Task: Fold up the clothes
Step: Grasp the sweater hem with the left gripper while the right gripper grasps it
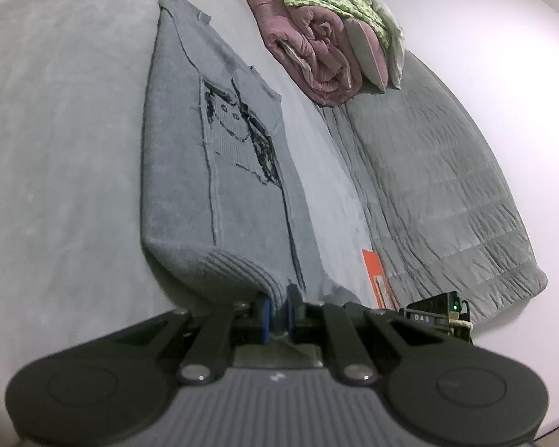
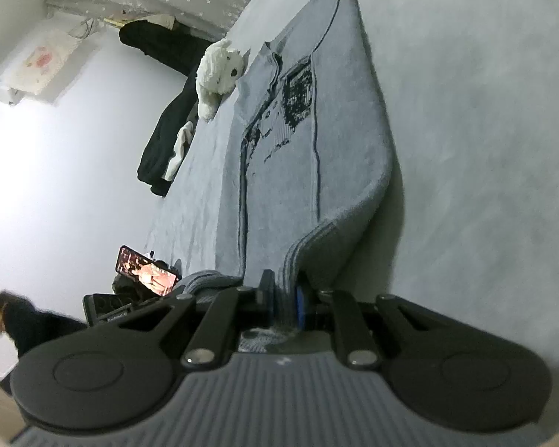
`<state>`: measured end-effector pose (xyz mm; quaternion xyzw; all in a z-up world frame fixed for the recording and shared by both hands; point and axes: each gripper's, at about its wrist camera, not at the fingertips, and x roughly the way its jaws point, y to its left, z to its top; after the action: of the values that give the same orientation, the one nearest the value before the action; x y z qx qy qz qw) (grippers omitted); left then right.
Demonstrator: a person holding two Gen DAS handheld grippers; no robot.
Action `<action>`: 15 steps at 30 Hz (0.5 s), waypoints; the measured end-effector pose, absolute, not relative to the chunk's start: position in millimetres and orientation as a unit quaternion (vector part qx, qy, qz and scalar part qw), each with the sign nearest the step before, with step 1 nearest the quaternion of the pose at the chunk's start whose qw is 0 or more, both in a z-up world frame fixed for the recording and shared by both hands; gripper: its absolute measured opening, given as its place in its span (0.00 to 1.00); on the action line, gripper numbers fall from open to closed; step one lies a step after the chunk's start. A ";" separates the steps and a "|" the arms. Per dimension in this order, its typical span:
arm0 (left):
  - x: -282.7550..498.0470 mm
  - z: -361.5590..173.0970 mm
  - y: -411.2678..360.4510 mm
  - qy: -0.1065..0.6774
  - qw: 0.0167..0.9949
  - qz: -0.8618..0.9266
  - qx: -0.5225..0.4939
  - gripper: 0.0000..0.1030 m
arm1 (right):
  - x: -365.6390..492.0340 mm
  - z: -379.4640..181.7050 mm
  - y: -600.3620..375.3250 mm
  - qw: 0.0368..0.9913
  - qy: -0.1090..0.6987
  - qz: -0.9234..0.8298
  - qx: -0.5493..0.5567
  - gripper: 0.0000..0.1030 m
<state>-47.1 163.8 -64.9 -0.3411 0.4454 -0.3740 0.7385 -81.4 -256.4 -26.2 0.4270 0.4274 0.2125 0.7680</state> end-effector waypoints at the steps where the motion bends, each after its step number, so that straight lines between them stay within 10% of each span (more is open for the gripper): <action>1: -46.4 -64.9 163.9 0.445 0.738 -0.373 -0.343 0.08 | -81.2 -25.8 -257.7 0.768 0.425 0.212 0.429 0.15; 15: -19.1 -67.3 167.0 0.431 0.741 -0.327 -0.398 0.08 | -47.8 -21.7 -274.1 0.759 0.397 0.174 0.486 0.15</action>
<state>-19.1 167.0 -67.3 -0.3981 0.4312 -0.3270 0.7407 -47.8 -274.1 -21.7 0.4861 0.3973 0.1739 0.7587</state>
